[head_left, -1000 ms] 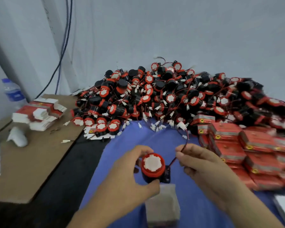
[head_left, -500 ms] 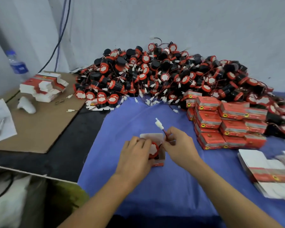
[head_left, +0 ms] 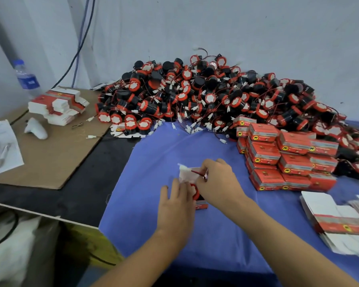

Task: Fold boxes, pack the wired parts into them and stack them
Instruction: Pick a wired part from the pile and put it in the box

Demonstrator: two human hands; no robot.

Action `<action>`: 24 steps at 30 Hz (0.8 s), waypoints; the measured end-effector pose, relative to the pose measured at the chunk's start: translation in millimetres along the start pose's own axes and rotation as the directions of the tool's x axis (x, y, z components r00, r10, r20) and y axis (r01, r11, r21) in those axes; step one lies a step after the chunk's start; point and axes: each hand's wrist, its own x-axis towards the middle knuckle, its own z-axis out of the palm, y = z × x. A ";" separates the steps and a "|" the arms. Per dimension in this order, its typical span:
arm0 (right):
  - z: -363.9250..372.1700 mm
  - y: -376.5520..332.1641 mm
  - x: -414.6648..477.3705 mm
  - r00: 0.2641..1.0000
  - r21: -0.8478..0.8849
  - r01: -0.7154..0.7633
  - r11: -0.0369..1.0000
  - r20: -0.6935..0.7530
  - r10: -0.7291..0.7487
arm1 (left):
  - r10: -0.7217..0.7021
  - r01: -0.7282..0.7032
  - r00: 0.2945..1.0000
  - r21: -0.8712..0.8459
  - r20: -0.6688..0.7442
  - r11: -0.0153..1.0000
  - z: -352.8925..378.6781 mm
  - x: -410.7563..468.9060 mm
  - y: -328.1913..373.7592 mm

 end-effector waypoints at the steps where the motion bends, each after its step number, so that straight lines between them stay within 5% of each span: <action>1: 2.9 -3.5 -0.1 1.000 -0.032 0.008 0.999 0.013 -0.007 | -0.012 0.012 1.000 0.044 0.004 0.999 -0.8 0.5 3.5; 8: 21.2 -17.5 -2.4 0.980 -0.198 0.170 0.965 0.133 -0.146 | -0.011 0.013 1.000 0.274 -0.007 0.962 1.0 -0.9 23.8; 11: 24.0 -16.3 -3.0 0.980 -0.136 0.151 0.979 0.149 -0.131 | 0.017 -0.024 1.000 0.355 0.024 0.935 4.0 -0.9 19.3; 17: 13.6 9.9 9.0 0.985 -0.026 -0.040 0.999 0.168 0.044 | -0.101 0.066 0.981 -0.206 -0.166 0.976 -3.8 6.4 -5.4; 24: 19.8 8.1 11.1 0.986 0.141 -0.056 0.988 0.161 0.033 | -0.118 0.053 0.982 -0.386 -0.149 0.921 7.9 11.1 -3.8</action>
